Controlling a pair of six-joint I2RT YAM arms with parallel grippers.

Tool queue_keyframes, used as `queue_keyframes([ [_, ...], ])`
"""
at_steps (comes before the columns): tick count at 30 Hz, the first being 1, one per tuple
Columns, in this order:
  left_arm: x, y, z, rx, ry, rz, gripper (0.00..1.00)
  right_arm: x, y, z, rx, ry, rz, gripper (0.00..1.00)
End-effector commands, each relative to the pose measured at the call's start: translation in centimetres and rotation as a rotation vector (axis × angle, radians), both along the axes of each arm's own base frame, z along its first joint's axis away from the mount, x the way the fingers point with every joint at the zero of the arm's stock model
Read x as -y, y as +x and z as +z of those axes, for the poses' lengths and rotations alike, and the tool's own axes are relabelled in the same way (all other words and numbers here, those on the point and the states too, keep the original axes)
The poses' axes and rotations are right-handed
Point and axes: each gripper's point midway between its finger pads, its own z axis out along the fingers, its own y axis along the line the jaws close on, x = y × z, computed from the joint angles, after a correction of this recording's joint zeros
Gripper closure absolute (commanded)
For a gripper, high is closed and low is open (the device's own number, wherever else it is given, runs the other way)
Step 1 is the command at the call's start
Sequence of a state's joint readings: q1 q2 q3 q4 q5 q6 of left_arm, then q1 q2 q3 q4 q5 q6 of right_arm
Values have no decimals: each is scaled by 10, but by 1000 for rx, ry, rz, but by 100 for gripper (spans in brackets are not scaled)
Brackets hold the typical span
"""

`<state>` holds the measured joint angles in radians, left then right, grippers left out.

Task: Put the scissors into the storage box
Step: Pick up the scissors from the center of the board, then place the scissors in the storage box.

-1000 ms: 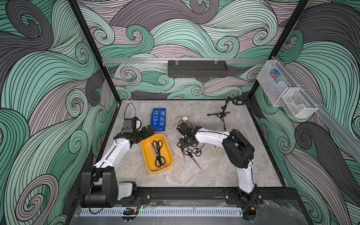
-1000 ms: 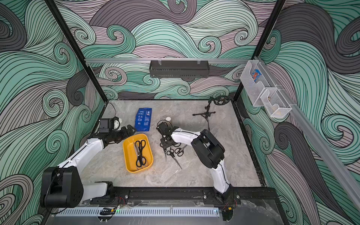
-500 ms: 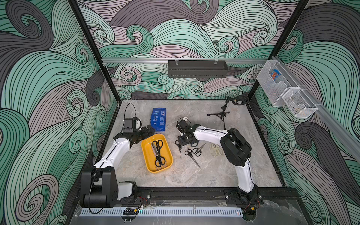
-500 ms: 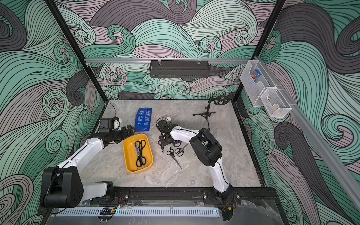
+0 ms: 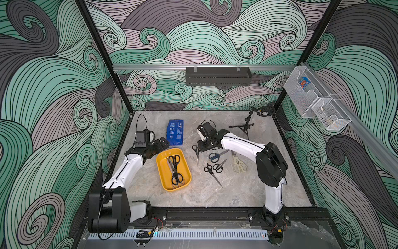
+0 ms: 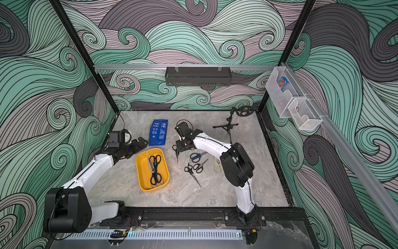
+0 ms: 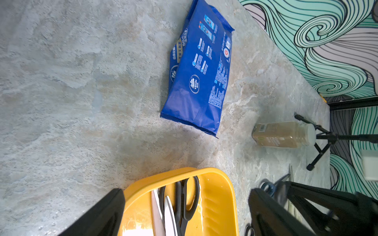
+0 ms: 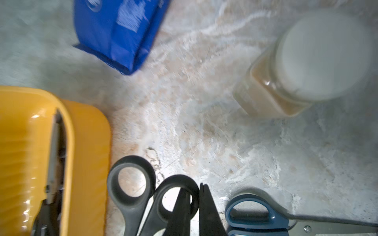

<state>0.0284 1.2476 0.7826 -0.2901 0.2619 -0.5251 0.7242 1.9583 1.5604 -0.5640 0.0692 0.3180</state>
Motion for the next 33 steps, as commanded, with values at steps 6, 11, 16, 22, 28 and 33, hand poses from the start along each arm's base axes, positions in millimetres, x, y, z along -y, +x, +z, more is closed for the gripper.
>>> queue_keyframes([
  [6, -42, -11, -15, -13, -85, 182, 1, -44, -5, 45, 111, 53, 85, 100],
  [11, -63, -26, -37, -63, -162, 282, 1, -86, -22, 44, 134, 52, 174, 100],
  [16, -69, -31, -41, -68, -150, 303, 1, -124, -41, 37, 139, 59, 248, 100],
  [22, -73, -30, -38, -61, -134, 314, 1, -144, -60, 6, 132, -3, 314, 100],
  [28, -75, -29, -37, -59, -132, 321, 1, -139, -68, -23, 117, -77, 324, 100],
  [33, -76, -30, -36, -54, -131, 322, 2, -140, -72, -39, 110, -111, 332, 100],
])
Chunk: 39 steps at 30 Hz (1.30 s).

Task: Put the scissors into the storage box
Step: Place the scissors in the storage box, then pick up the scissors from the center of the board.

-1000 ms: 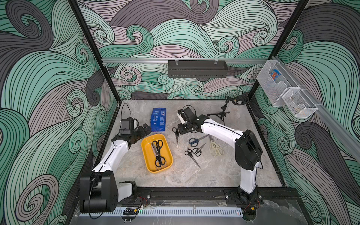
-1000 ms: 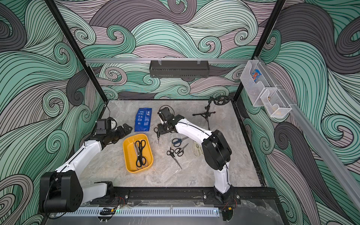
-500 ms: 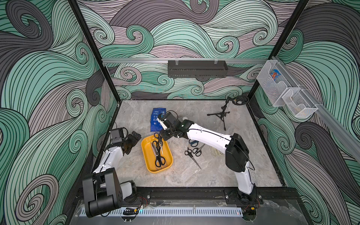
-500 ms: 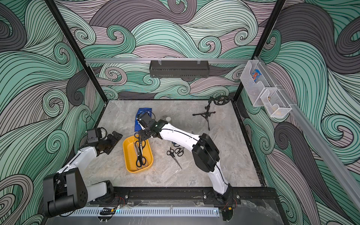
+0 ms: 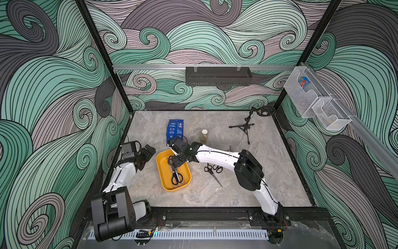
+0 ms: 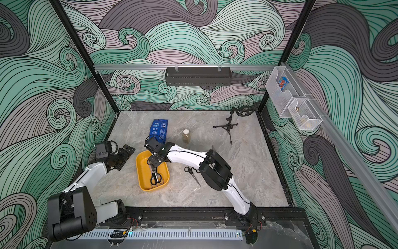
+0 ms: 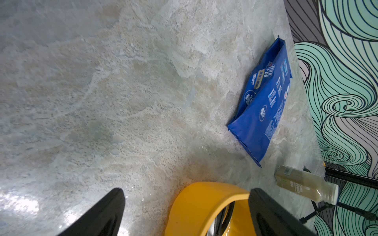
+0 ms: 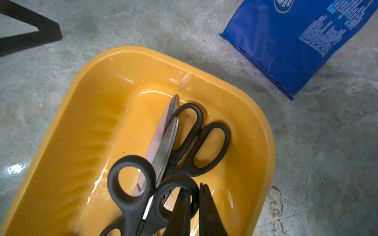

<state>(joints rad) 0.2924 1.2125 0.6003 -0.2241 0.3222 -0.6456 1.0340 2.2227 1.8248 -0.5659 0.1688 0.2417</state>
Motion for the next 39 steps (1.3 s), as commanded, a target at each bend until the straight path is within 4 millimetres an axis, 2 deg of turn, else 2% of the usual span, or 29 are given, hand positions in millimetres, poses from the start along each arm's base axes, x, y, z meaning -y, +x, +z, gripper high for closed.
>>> queue_keyframes([
  [1, -4, 5, 13, 39, 14, 9, 1, 0, -1, -7, 23, -29, 7, 100],
  [6, -5, 4, 14, 39, 20, 13, 2, -2, 1, -9, 40, -42, 17, 99],
  [8, -5, 4, 14, 41, 20, 12, 1, -3, 4, -5, 56, -43, 19, 86],
  [11, -6, 5, 17, 45, 24, 13, 1, -6, 8, 5, 81, -30, 17, 73],
  [12, -6, 5, 18, 47, 28, 14, 1, -7, 10, 11, 89, -20, 16, 69],
  [16, -8, 9, 26, 64, 33, 17, 2, -12, 15, 39, 118, 32, 6, 62],
  [20, -5, 18, 41, 107, 18, -1, 1, -7, 23, 67, 143, 79, -17, 59],
  [25, 17, 29, 64, 210, -46, -108, 2, 16, 35, 89, 153, 103, -60, 58],
  [29, 31, 33, 72, 231, -42, -165, 3, 41, 40, 90, 139, 96, -93, 58],
  [33, 48, 37, 81, 239, -7, -239, 4, 73, 37, 78, 86, 73, -124, 58],
  [39, 77, 39, 84, 226, 51, -336, 4, 118, 16, 52, 23, 10, -152, 59],
])
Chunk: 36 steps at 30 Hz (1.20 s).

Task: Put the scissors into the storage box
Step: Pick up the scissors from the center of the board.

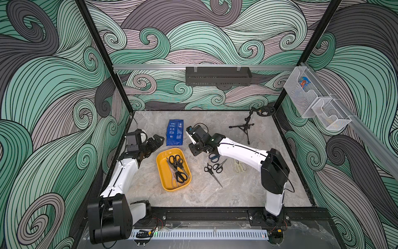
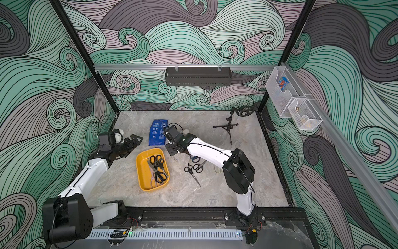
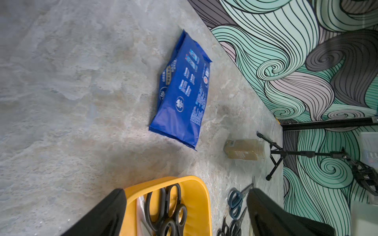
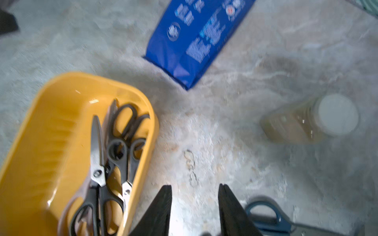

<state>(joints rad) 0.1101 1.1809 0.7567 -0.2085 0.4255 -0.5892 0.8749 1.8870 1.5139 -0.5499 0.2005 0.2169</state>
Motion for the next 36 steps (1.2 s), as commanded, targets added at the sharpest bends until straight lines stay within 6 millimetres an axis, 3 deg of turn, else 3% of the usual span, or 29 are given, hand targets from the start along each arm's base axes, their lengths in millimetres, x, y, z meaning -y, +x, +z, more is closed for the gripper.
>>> queue_keyframes([
  [1, 12, 0, 3, 0, 50, -54, 4, 15, -19, -6, -45, -3, -1, 60],
  [9, 42, -4, -9, -36, 72, -154, 4, 51, -53, -38, -154, -40, -37, 66],
  [14, 53, -8, -17, -66, 89, -203, 6, 62, -70, -58, -243, -52, -36, 68],
  [23, 55, -7, -18, -67, 92, -202, 6, 64, -87, -82, -355, -59, -62, 68],
  [36, 52, -6, -19, -72, 117, -195, 5, 57, -86, -98, -383, -85, -132, 71],
])
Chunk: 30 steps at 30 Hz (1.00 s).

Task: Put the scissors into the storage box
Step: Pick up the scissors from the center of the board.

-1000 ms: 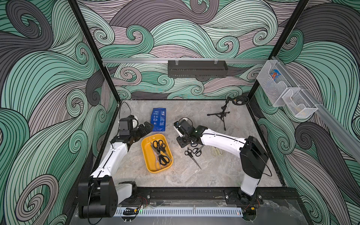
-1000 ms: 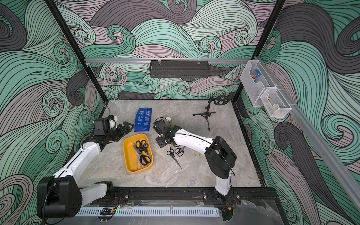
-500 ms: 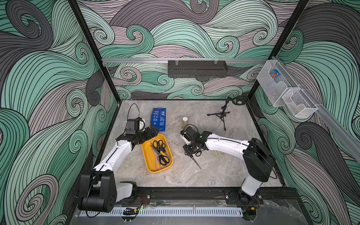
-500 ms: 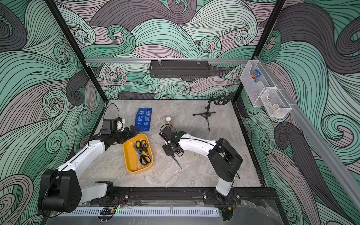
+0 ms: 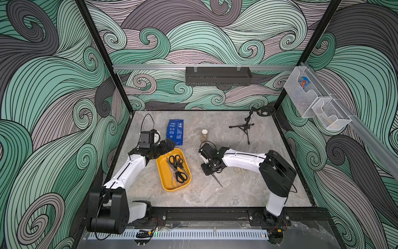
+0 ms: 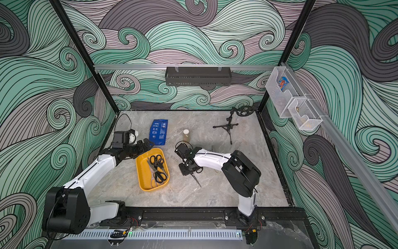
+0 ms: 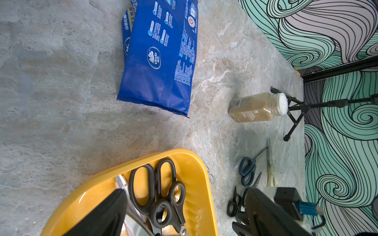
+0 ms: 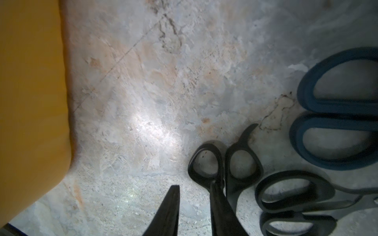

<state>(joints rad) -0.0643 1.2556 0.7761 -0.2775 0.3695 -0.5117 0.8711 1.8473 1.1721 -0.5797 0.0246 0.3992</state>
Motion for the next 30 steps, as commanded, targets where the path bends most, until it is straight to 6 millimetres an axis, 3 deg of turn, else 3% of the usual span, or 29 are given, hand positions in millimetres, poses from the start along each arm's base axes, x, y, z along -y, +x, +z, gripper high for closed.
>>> queue_keyframes([
  [1, 0, 6, 11, 26, 28, -13, 5, -8, 4, 5, 5, 9, -32, 71],
  [9, -2, 5, 9, 24, 48, -14, 5, -15, 10, 4, 25, -7, -43, 73],
  [20, -5, 3, 7, 21, 68, -12, 5, -9, 10, -4, 17, -50, -68, 74],
  [30, -7, 1, 6, 22, 78, -9, 5, -2, 7, -32, 1, -130, -57, 73],
])
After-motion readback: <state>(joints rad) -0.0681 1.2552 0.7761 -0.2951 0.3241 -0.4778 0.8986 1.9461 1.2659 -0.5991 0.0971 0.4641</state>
